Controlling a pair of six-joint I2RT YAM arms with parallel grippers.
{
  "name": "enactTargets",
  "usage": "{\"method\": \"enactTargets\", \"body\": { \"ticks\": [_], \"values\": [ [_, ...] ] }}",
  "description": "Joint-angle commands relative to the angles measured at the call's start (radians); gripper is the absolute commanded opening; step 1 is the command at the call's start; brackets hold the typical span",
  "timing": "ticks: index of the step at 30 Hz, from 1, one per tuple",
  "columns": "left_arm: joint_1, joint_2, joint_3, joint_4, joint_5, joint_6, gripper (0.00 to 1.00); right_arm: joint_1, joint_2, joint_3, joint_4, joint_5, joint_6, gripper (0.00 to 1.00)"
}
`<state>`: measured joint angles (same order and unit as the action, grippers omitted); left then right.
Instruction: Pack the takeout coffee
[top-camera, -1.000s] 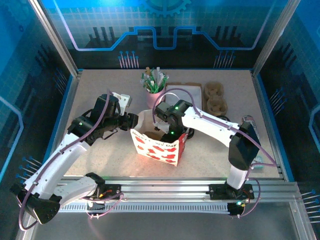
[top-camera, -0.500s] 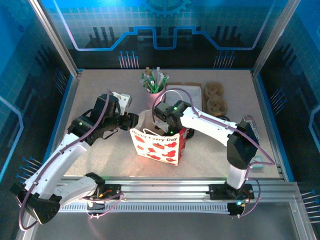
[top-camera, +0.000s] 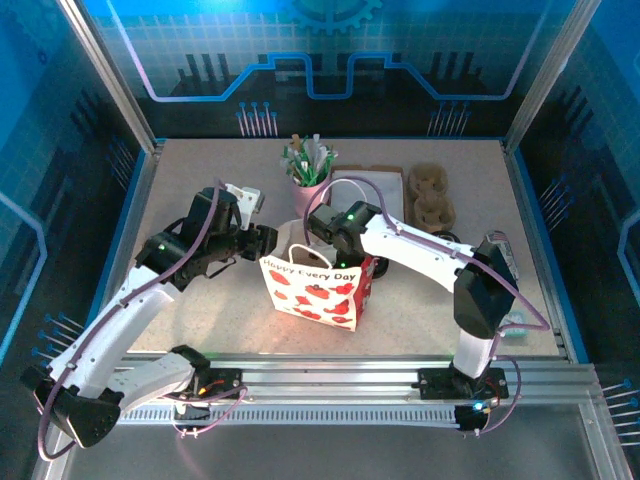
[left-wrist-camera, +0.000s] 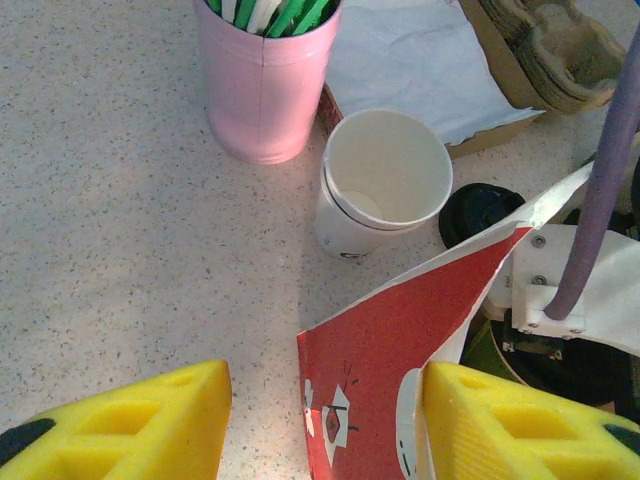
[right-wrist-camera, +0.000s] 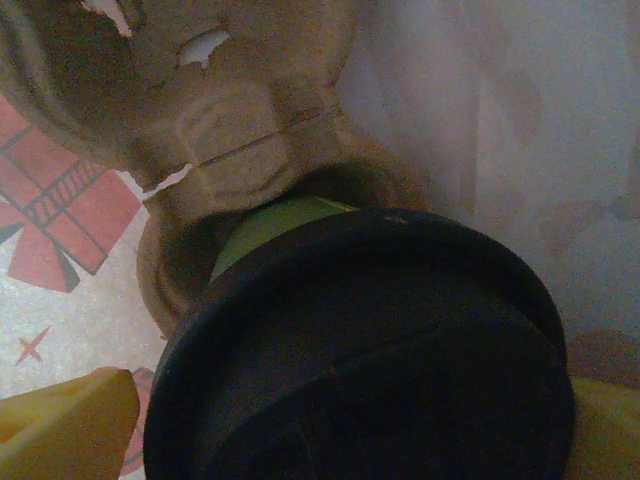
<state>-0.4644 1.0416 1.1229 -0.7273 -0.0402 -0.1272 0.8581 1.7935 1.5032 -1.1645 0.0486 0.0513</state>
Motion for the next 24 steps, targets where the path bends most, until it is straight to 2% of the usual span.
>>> {"method": "enactTargets", "body": {
  "ticks": [1,24],
  "values": [
    [0.004,0.006,-0.002,-0.026,0.001,0.023,0.54,0.010,0.064,-0.055,-0.055,-0.056,0.005,0.99],
    [0.004,0.014,0.002,-0.032,0.005,0.024,0.54,0.031,0.038,0.014,-0.111,-0.018,0.015,1.00]
  ]
}}
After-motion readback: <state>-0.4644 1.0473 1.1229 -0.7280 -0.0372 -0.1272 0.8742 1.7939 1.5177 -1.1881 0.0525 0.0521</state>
